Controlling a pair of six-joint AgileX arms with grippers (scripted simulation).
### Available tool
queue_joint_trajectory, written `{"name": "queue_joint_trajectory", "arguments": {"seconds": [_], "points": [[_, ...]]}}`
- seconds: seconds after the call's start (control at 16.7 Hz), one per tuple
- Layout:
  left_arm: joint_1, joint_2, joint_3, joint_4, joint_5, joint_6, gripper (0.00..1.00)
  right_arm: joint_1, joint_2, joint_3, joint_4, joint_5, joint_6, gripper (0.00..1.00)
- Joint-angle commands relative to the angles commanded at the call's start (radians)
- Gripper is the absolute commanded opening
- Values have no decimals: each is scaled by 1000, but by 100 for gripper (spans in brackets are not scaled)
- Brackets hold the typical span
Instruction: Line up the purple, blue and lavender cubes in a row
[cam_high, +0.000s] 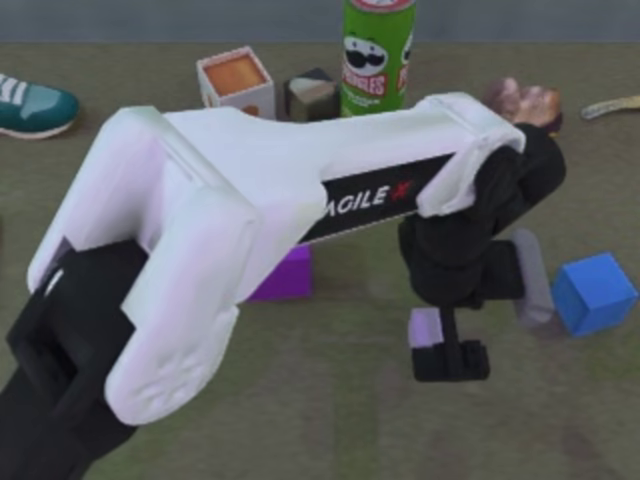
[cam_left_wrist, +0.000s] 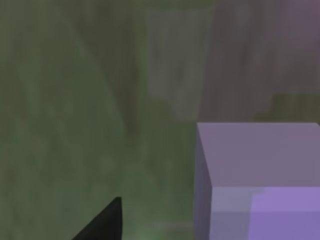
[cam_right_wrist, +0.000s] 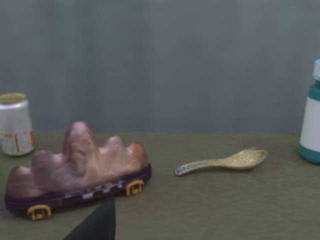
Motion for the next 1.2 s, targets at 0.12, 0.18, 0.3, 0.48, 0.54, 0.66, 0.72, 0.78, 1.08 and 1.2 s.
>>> {"name": "queue_joint_trajectory", "arguments": {"seconds": [0.12,0.18,0.3,0.48,0.54,0.66,0.72,0.78,1.08,1.2], "points": [[1,0,0,0,0,0,100,0,0,0,0,0,0,100],[1,0,3,-4,0,0,100,0,0,0,0,0,0,100],[2,-4,40,-41,0,3,100,0,0,0,0,0,0,100],[10,-17,138,-166,0,3,100,0,0,0,0,0,0,100],[15,-23,170,-203,0,2,100,0,0,0,0,0,0,100],[21,-33,210,-245,0,1,100,0,0,0,0,0,0,100],[22,-36,215,-250,0,0,100,0,0,0,0,0,0,100],[22,-36,215,-250,0,0,100,0,0,0,0,0,0,100],[33,-62,185,-230,-2,-10,100,4,22,22,-17,-1,-2,100],[69,-133,116,-187,-6,-33,100,13,76,74,-55,-3,-5,100]]}}
